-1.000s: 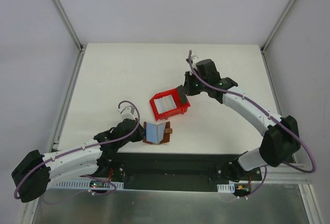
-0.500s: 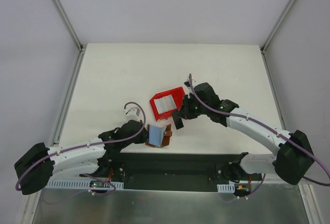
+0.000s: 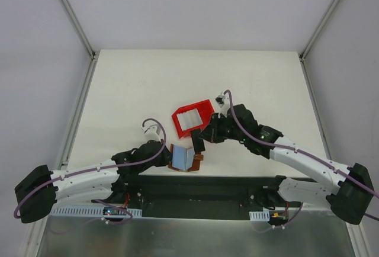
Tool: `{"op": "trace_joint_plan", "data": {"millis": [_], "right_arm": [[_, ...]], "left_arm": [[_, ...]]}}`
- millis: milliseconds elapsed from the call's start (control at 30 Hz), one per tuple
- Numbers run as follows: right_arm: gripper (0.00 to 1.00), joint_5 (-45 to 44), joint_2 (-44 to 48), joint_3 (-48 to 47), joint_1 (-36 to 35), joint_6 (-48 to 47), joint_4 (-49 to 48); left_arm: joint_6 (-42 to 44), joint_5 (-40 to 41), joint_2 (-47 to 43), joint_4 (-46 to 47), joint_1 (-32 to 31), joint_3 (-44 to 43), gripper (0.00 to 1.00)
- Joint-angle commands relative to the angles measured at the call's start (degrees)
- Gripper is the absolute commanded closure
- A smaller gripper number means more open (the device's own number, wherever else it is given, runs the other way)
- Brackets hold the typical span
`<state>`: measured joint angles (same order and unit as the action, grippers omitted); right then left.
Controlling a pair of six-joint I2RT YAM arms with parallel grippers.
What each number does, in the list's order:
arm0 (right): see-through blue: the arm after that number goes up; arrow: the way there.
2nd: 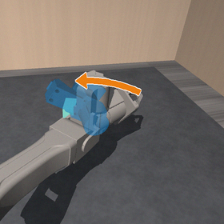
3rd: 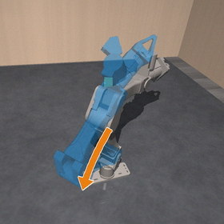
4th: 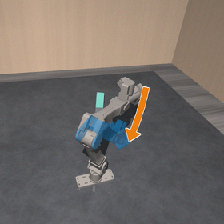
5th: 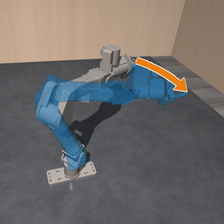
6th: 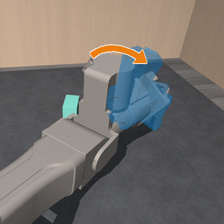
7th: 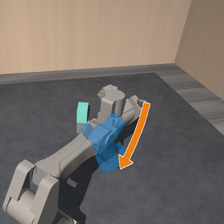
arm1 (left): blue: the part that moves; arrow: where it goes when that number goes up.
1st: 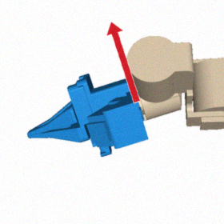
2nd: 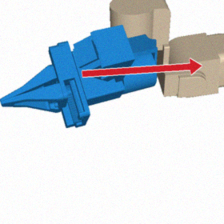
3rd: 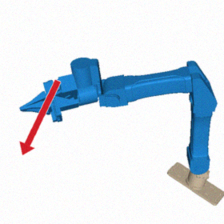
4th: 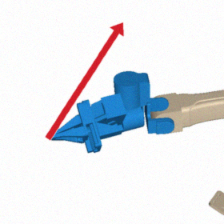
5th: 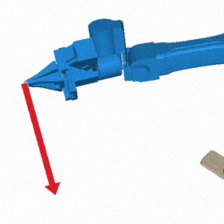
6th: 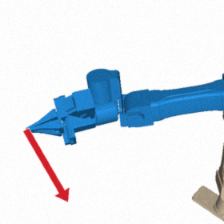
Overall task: Put the credit cards into the card holder
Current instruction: Insert the credit card into the card holder.
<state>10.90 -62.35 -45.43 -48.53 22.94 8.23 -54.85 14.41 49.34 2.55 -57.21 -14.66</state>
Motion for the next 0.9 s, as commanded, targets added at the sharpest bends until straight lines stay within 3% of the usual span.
{"op": "trace_joint_plan", "data": {"millis": [0,267,567,867], "right_arm": [[0.99,-4.0,-0.5,3.7,-4.7,8.2,-10.0],[0.99,-5.3,-9.4,11.8,-10.1,16.8,-24.9],[1.0,-12.4,-14.0,14.7,-11.1,17.0,-24.3],[1.0,-7.8,-22.0,22.5,-9.7,21.0,-46.2]], "left_arm": [[-3.3,3.0,1.7,-1.1,-1.4,-1.7,1.0],[-6.8,6.1,2.2,-1.0,-3.7,-1.3,1.0],[-7.9,7.2,3.0,-0.5,-4.9,-0.3,1.0],[-6.9,6.6,6.5,7.8,-4.9,4.9,1.0]]}}
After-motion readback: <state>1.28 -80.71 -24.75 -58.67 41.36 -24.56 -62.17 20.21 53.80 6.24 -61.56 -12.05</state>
